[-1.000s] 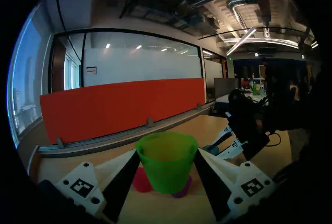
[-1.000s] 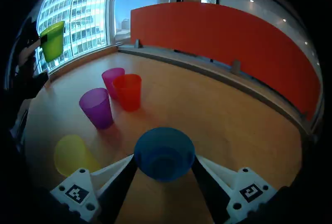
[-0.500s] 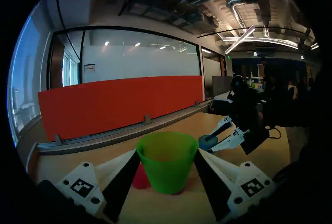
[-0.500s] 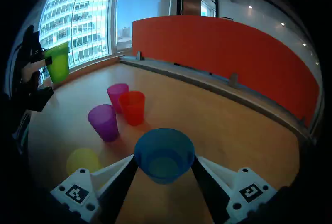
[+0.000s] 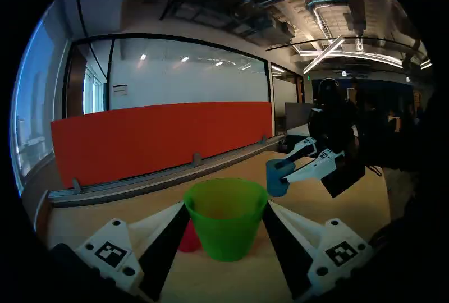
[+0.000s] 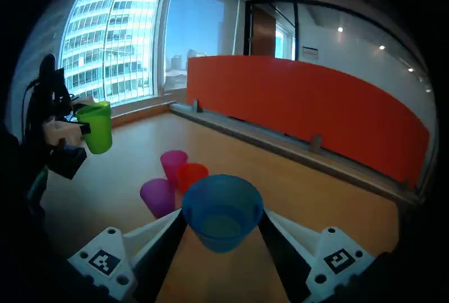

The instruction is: Pour water

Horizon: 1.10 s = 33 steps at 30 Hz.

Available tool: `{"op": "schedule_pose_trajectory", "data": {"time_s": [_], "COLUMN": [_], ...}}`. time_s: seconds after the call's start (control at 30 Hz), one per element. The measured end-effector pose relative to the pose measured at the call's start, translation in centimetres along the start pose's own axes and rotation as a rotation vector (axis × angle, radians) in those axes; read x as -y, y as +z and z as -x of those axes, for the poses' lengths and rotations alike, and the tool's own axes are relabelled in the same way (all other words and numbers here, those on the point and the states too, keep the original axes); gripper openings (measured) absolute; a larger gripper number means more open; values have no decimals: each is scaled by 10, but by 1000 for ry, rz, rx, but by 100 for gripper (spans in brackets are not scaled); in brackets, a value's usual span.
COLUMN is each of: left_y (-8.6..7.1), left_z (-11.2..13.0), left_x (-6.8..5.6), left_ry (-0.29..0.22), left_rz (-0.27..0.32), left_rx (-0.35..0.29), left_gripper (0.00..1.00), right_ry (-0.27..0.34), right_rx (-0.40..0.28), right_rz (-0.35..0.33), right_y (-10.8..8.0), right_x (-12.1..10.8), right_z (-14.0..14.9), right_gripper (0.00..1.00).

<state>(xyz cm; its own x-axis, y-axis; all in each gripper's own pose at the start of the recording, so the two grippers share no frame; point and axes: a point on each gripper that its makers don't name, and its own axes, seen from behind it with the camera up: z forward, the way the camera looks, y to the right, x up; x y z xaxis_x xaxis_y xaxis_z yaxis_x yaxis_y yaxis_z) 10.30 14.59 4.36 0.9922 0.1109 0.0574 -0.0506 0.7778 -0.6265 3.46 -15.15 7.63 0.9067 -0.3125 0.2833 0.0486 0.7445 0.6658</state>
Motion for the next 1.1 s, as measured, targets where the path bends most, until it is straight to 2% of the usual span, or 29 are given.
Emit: {"op": "schedule_pose_trajectory", "data": {"time_s": [0.4,0.8,1.1], "left_y": [-3,-3,-3], "left_z": [2,2,-3], "left_x": [-2,-4,-7], "left_ry": [-23,-11,-14], "left_rz": [19,27,38], "left_rx": [-6,-9,-23], "left_gripper": [87,87,87], "right_ry": [-4,-16,-33], "right_rx": [-134,-267,-335], "right_rz": [-23,-42,-45], "right_y": [-17,-33,-41], "right_x": [14,25,30], "right_z": [-47,-87,-106], "right_gripper": [90,90,90]}}
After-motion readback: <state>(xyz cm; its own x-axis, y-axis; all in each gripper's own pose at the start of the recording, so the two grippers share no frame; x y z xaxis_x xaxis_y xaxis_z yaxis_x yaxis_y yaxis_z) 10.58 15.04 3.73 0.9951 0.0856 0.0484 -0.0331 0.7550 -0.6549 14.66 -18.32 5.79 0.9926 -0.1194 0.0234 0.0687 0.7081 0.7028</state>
